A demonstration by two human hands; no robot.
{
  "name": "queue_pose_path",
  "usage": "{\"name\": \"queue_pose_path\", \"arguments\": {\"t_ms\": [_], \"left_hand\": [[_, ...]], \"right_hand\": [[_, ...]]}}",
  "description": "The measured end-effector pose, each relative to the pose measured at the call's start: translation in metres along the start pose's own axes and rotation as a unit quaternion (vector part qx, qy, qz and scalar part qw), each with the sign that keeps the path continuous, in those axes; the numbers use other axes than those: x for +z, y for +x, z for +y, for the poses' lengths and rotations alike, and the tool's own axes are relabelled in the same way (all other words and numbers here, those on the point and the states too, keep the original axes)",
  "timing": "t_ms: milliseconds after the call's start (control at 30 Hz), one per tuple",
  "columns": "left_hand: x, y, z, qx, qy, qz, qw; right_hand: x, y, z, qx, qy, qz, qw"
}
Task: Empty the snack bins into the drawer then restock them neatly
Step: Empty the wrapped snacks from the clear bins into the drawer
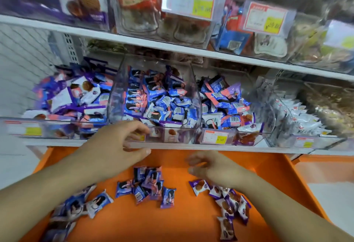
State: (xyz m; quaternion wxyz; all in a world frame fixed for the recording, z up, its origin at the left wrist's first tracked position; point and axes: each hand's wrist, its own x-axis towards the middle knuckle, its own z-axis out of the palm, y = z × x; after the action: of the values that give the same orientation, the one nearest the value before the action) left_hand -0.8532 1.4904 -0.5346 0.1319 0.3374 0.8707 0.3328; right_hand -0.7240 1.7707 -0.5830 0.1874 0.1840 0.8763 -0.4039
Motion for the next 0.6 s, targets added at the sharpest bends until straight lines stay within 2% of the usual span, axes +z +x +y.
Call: {"name": "queue_pose_path", "arguments": {"t_ms": [133, 267, 333, 400, 600], "left_hand": [[-0.026, -0.002, -0.012, 0.009, 0.055, 0.054, 0.997], [-0.045, 0.001, -0.03, -0.013, 0.096, 0.061, 0.993], [-0.047, 0.005, -0.039, -0.023, 0.104, 0.053, 0.993], [-0.047, 0.009, -0.044, -0.032, 0.108, 0.045, 0.993], [-0.044, 0.019, -0.049, -0.024, 0.099, 0.077, 0.992]], "right_hand": [[0.007, -0.017, -0.058, -0.127, 0.073, 0.057, 0.988], [0.002, -0.01, -0.1, -0.194, 0.11, 0.142, 0.964], [-0.006, 0.005, -0.118, -0.206, 0.07, 0.185, 0.958], [-0.02, 0.031, -0.134, -0.204, -0.028, 0.229, 0.951], [-0.064, 0.136, -0.172, -0.148, -0.17, 0.241, 0.944]]}}
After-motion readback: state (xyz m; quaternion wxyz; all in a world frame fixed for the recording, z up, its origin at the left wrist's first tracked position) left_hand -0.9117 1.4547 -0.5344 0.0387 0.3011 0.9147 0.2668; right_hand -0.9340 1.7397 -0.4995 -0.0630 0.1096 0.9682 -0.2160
